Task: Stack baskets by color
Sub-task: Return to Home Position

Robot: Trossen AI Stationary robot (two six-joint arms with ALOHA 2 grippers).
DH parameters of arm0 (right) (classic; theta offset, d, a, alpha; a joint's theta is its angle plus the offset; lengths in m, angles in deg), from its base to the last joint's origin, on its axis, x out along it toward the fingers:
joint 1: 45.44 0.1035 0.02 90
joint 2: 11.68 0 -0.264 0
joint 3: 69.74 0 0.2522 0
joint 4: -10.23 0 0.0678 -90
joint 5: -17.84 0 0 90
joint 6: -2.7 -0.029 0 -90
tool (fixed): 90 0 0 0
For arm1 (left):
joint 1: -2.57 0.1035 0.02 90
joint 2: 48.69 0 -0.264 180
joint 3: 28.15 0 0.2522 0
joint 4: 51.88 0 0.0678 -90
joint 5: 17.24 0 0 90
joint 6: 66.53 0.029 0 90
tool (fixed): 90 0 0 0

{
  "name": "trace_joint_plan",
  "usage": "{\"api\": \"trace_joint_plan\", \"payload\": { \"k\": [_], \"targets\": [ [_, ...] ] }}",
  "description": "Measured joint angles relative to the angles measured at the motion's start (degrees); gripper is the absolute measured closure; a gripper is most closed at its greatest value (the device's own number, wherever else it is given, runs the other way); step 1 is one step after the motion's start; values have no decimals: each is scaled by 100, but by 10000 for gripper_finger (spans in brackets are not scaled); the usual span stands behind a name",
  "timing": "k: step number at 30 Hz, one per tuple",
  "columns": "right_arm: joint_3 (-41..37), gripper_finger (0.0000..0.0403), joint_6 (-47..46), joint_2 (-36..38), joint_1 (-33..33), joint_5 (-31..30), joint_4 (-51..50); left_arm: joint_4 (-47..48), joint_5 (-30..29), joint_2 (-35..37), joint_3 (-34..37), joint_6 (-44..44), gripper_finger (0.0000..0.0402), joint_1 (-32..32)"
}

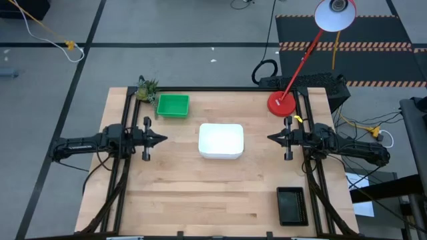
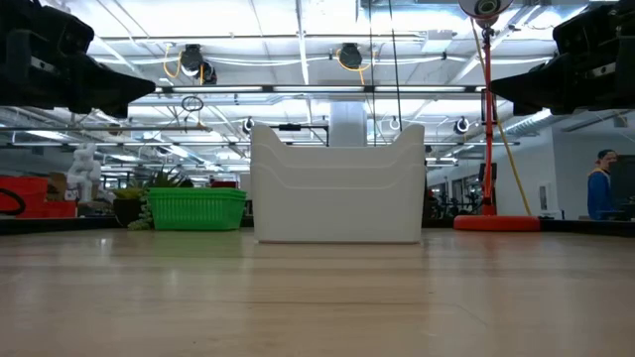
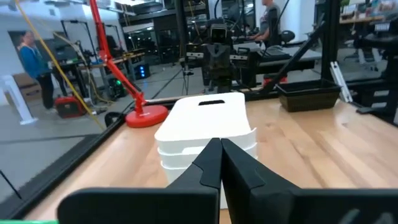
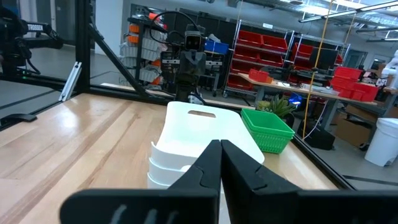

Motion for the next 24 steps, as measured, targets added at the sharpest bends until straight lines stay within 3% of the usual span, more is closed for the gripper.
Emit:
{"api": "trace_joint_plan", "payload": {
  "k": [11, 18, 24],
  "targets": [
    [0, 403, 0, 0, 1, 0, 0, -31, 69, -136, 2, -514, 397, -539],
    [0, 403, 1, 2, 2, -2, 0, 16, -521, -136, 2, -241, 397, -974],
    [0, 403, 1, 0, 2, -2, 0, -3, -602, 19, 2, -184, 398, -970]
  ]
}}
